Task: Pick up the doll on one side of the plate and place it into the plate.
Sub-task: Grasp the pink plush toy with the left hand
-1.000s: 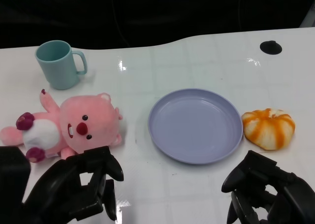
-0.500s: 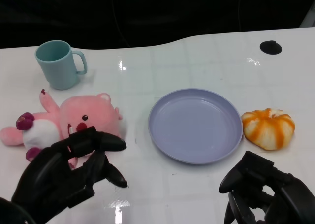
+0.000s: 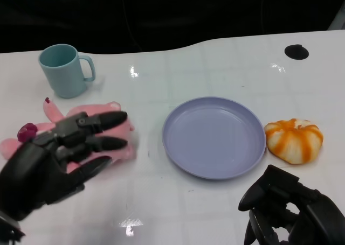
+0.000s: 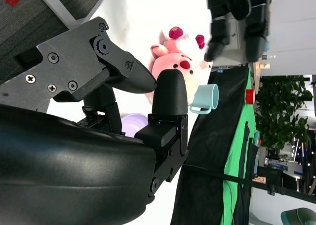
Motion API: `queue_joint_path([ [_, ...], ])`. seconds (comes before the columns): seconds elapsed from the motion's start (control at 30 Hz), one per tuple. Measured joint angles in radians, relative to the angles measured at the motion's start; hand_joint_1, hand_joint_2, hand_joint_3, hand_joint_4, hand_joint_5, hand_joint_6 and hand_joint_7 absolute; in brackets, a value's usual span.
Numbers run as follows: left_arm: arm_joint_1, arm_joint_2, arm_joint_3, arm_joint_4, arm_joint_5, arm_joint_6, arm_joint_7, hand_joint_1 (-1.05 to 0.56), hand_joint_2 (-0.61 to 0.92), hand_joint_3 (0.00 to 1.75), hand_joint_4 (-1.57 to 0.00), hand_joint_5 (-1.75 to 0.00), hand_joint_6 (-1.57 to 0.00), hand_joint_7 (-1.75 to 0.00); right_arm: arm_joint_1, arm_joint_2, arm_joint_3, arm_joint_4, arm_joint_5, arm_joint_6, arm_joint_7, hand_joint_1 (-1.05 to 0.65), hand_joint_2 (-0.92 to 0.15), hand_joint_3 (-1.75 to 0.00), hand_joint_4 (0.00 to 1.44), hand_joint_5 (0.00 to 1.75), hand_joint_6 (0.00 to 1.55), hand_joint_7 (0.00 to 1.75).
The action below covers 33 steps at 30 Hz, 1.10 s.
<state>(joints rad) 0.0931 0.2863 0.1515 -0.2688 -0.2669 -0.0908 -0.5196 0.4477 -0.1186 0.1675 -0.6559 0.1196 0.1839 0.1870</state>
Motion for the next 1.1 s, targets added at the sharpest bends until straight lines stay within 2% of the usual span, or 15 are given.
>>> queue_joint_path([
  [0.23, -0.012, 0.109, 0.009, -0.005, 0.363, -0.077, 0.143, -0.67, 0.92, 0.08, 0.0, -0.51, -0.25, -0.07, -0.002, 0.0, -0.008, 0.0, 0.001, 0.0, 0.0, -0.24, -0.61, -1.13, 0.62, 1.75, 0.51, 1.51],
  [0.37, -0.023, 0.14, 0.009, -0.004, 0.477, -0.122, 0.193, -0.68, 0.92, 0.05, 0.0, -0.44, -0.23, -0.05, -0.003, 0.0, -0.012, 0.0, 0.001, 0.0, 0.001, -0.24, -0.61, -1.13, 0.61, 1.74, 0.51, 1.52],
  [0.67, -0.044, 0.251, 0.003, -0.016, 0.794, -0.088, 0.25, -0.74, 0.92, 0.04, 0.0, -0.19, -0.17, -0.01, -0.004, 0.0, -0.015, 0.0, 0.002, 0.009, 0.002, -0.25, -0.62, -1.11, 0.62, 1.74, 0.5, 1.52],
  [0.83, -0.066, 0.288, -0.038, -0.005, 0.94, -0.046, 0.264, -0.71, 0.89, 0.01, -0.03, -0.21, -0.21, -0.02, -0.005, 0.0, -0.015, -0.001, 0.002, 0.012, 0.001, -0.24, -0.63, -1.11, 0.61, 1.74, 0.5, 1.52],
  [1.1, -0.155, 0.311, -0.138, 0.128, 1.07, 0.014, 0.295, -0.72, 0.9, 0.01, -0.04, -0.24, -0.19, 0.0, -0.002, 0.0, -0.015, -0.003, 0.002, 0.013, 0.001, -0.24, -0.63, -1.1, 0.62, 1.74, 0.51, 1.52],
])
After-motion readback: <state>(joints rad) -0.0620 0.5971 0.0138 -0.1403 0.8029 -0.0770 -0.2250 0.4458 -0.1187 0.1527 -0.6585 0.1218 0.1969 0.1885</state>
